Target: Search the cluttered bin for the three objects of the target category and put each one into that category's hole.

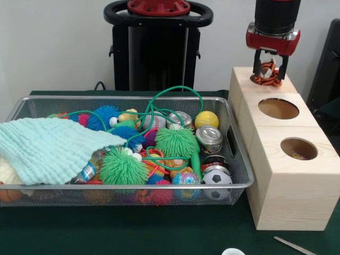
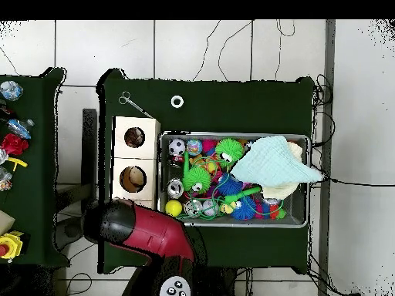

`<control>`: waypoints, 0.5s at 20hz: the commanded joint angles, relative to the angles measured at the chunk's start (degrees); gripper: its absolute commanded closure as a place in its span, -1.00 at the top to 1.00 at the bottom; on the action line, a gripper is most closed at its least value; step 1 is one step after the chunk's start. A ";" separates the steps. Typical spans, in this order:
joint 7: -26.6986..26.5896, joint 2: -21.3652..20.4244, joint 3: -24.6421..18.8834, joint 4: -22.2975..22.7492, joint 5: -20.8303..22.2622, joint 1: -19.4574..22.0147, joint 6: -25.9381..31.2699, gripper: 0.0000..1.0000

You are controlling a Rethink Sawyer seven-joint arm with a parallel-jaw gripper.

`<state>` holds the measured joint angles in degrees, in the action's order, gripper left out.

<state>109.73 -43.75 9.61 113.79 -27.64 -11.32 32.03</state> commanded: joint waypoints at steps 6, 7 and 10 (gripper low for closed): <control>9.83 1.17 -1.83 1.70 0.31 2.66 2.19 1.00; 9.96 1.44 -1.80 2.23 -0.01 3.02 1.30 1.00; 10.46 1.85 -1.19 2.66 0.12 3.27 0.43 1.00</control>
<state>109.73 -44.98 9.62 113.88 -27.62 -10.46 34.93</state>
